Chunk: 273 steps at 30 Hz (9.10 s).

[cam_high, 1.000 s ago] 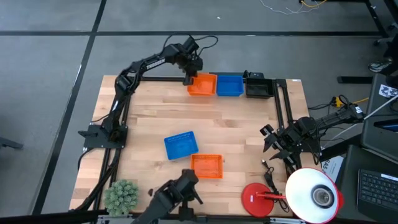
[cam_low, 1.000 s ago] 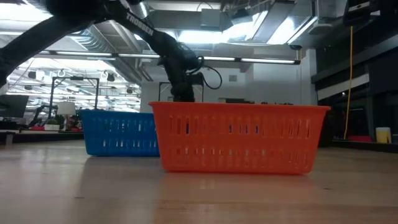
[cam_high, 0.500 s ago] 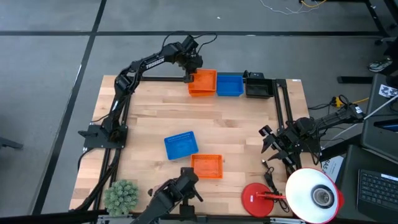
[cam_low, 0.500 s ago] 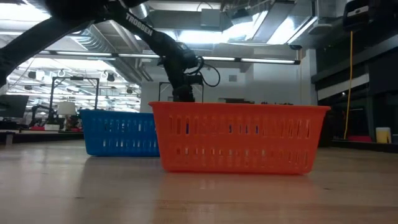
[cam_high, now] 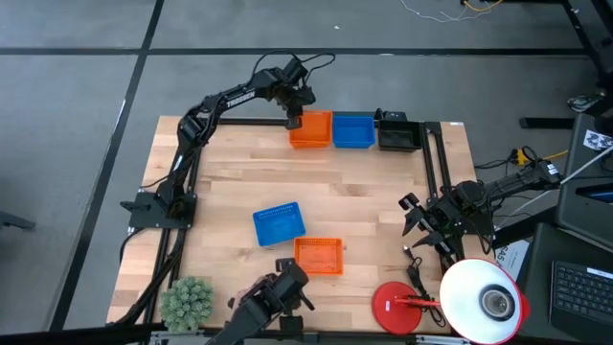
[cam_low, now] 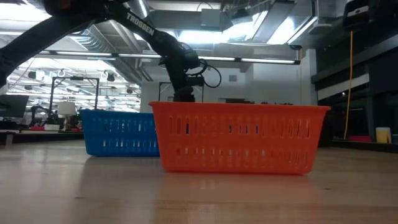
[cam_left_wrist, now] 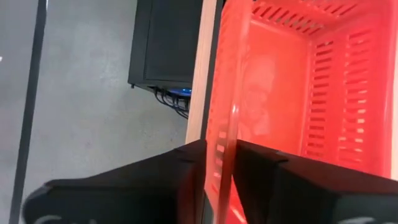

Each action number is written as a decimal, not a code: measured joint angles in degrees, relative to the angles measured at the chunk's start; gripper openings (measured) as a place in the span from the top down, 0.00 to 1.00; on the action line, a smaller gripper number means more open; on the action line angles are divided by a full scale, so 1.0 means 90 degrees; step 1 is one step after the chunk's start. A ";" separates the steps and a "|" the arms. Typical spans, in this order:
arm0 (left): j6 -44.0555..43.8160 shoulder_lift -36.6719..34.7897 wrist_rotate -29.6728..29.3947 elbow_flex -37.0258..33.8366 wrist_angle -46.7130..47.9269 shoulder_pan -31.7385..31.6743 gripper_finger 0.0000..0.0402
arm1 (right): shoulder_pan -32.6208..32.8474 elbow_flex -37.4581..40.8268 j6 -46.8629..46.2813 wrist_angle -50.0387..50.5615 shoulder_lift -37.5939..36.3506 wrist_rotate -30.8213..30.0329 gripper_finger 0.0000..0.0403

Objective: Stack baskets by color
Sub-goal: Stack the middle orange bin on top of the top orange bin, then stack the bottom blue bin on top of the top blue bin

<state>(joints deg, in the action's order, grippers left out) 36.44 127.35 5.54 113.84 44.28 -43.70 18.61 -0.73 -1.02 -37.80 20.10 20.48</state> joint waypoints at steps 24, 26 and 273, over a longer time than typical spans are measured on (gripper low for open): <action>-0.0015 -0.0418 -0.1855 -0.0002 -0.0618 0.0597 0.76 | 0.0000 -0.0001 -0.0002 0.0058 0.0005 0.0013 0.58; -0.0016 -0.0395 -0.1940 0.0007 -0.0775 0.0713 0.76 | 0.0000 -0.0001 0.0002 0.0088 0.0005 0.0016 0.58; -0.1133 0.1081 0.0831 0.1894 -0.2217 0.1585 1.00 | 0.0005 -0.0001 -0.0163 0.1190 0.0005 0.0393 0.58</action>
<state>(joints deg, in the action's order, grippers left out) 26.24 137.08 13.02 130.89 24.32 -29.44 18.65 -0.73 -2.48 -27.09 20.14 24.01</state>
